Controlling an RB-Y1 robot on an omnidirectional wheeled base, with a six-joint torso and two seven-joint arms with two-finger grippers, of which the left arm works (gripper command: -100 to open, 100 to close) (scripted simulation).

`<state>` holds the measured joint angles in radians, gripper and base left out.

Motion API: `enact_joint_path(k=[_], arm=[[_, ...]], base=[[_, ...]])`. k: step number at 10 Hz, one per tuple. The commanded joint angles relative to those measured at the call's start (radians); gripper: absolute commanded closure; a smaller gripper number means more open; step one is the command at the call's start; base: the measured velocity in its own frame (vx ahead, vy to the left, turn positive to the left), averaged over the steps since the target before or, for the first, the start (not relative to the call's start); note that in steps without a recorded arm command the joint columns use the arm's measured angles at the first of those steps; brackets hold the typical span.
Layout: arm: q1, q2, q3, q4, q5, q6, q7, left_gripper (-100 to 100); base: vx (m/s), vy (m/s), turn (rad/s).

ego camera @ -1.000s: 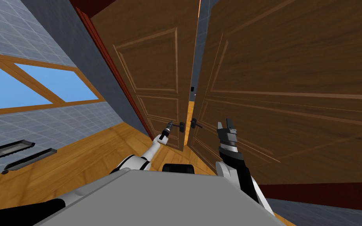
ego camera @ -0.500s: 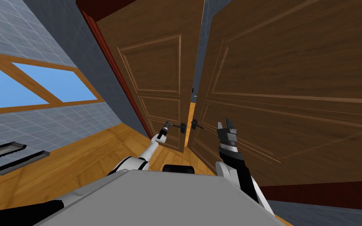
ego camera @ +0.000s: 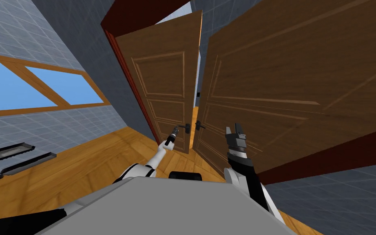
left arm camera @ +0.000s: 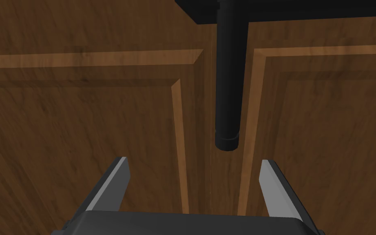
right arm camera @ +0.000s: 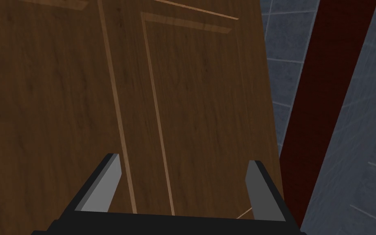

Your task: Push the door open

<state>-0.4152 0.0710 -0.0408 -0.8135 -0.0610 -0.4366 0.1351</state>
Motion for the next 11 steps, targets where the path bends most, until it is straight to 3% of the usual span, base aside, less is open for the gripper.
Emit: enact_joint_path(k=[1,2,3,4,7,10,11], arm=[[-0.001,-0.013,-0.007,0.02,0.001,0.009,0.001,-100],[0.001,-0.027,-0.013,0.028,0.001,0.021,0.001,-100],[0.009,-0.02,-0.012,0.011,0.0,0.017,0.0,-100],[0.006,-0.024,0.019,0.028,0.004,0.004,-0.033,-100],[0.001,-0.043,0.062,0.052,0.009,-0.017,-0.078,-100],[-0.005,-0.084,0.11,0.08,0.015,-0.042,-0.129,-100],[-0.007,-0.073,0.101,0.082,0.014,-0.039,-0.117,-100]], base=[[-0.248,-0.098,-0.015],[-0.236,-0.09,-0.023],[-0.108,-0.043,-0.004],[0.099,-0.044,-0.185],[0.191,-0.002,-0.11],[0.212,-0.002,-0.119],[0.09,0.005,-0.017]])
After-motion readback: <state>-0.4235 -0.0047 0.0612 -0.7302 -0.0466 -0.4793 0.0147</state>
